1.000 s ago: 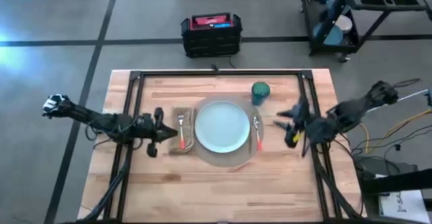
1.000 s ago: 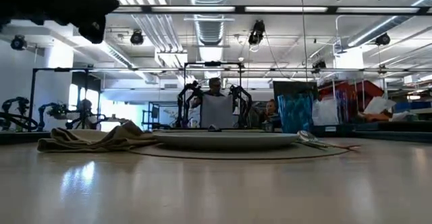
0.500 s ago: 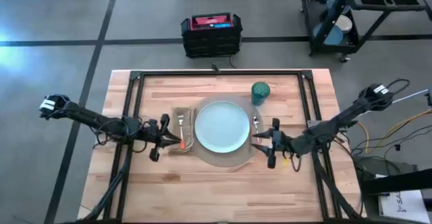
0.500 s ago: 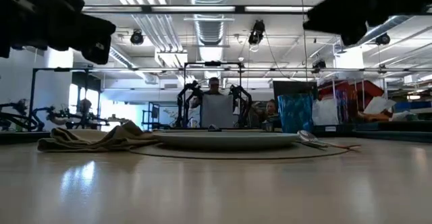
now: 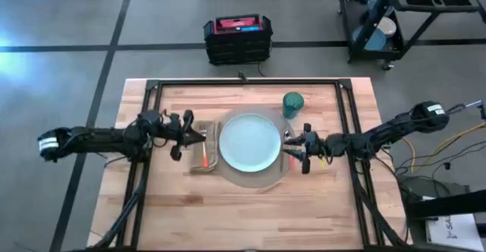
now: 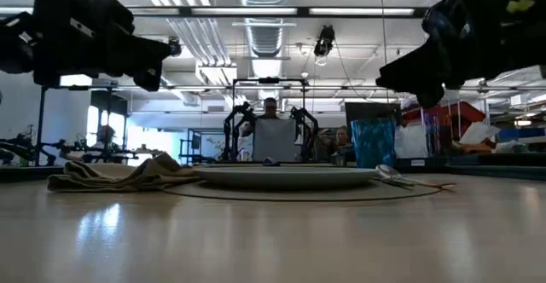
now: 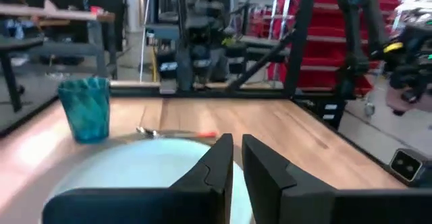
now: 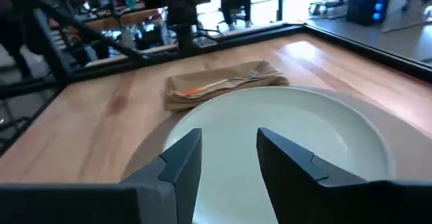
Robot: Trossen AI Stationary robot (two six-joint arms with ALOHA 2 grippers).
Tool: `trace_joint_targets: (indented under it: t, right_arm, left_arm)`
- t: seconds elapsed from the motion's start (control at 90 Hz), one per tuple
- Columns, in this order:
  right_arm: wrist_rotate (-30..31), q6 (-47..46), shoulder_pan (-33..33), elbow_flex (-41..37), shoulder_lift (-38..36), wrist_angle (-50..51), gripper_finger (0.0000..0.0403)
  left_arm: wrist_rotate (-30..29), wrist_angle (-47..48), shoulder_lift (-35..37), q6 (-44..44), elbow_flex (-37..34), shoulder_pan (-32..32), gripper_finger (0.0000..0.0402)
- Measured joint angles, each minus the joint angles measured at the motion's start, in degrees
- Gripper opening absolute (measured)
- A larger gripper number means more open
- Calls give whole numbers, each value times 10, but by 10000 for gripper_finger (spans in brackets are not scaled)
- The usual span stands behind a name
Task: Set table place
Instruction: Return to Home Position
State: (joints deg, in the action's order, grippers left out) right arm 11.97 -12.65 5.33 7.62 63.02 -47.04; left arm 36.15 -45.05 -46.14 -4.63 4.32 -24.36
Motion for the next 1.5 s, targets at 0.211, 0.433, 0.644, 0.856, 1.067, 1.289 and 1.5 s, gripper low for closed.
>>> trace_joint_targets:
  t: [0.211, 0.433, 0.644, 0.856, 1.067, 1.289, 1.5]
  right_arm:
    - [-180, 7, -144, 17, 5, 6, 131]
    - [-285, 27, -190, 94, -45, 128, 117]
    - [-229, 67, -171, 189, -187, 479, 110]
    - [-170, 31, -134, 120, -363, 496, 122]
    - [-137, -7, -99, 23, -490, 443, 122]
    - [-94, 5, -71, -46, -527, 411, 112]
    - [-94, -1, -72, -70, -527, 410, 108]
  left_arm:
    - [39, -3, 2, 0, 0, -38, 20]
    - [74, 12, 95, -46, 0, -38, 20]
    - [63, 203, 256, -34, 0, -39, 20]
    - [52, 321, 429, -42, 0, -37, 20]
    - [40, 328, 449, -65, 1, -31, 20]
    - [25, 332, 444, -67, -1, -21, 20]
    - [18, 368, 455, -56, -22, -21, 20]
